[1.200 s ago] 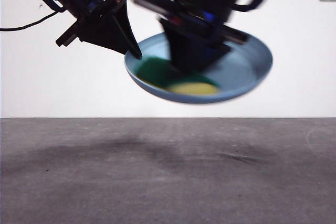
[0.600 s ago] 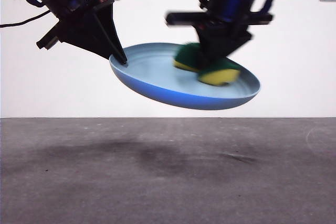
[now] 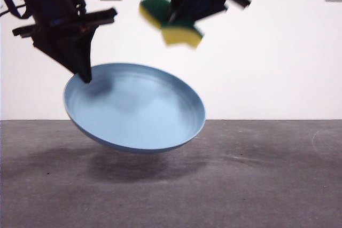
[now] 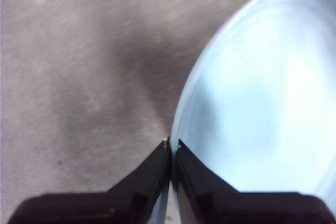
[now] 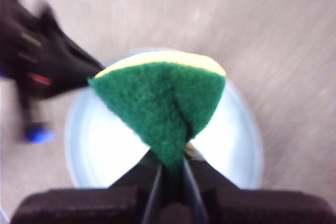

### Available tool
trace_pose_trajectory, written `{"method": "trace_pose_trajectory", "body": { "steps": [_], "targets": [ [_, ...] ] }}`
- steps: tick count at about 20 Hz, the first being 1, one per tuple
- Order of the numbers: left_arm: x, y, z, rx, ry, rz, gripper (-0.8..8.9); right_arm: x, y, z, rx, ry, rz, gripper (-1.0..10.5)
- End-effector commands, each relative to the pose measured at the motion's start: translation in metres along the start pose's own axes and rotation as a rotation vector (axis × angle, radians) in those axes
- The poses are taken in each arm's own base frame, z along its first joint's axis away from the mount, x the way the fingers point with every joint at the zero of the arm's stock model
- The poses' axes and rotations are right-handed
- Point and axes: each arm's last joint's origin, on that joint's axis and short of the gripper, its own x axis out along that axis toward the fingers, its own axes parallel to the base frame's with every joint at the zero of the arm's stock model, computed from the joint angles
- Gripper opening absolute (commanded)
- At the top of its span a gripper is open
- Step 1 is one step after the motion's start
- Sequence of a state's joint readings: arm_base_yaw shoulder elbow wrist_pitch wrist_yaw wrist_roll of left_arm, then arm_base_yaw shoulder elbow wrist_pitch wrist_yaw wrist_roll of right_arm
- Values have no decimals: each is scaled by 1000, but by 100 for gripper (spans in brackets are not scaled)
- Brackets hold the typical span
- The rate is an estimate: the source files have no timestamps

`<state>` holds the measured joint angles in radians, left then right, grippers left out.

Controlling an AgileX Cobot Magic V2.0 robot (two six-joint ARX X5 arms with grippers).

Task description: Pick up the plate,pick up the cloth,clean the plate with the cloth

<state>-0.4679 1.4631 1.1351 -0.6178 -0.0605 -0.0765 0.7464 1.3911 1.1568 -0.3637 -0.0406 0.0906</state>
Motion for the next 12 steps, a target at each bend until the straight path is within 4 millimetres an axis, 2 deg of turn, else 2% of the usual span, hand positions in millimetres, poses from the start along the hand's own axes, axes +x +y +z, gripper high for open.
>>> {"method": "trace_pose_trajectory", "body": {
  "steps": [1, 7, 10, 11, 12],
  "targets": [
    [23, 8, 1, 7, 36, 18, -9, -17, -1, 1, 3, -23, -59, -16],
    [85, 24, -5, -34, 123, 53, -8, -57, -5, -7, -18, 28, -224, -16],
    [105, 30, -12, -43, 174, 86, 3, -63, -7, -12, -25, 80, -302, -16],
    [107, 32, -12, -47, 180, 88, 59, -63, -8, -13, -28, 90, -326, -16],
    [107, 32, -12, -49, 176, 88, 187, -63, -9, -14, -28, 91, -349, -16]
  ]
}}
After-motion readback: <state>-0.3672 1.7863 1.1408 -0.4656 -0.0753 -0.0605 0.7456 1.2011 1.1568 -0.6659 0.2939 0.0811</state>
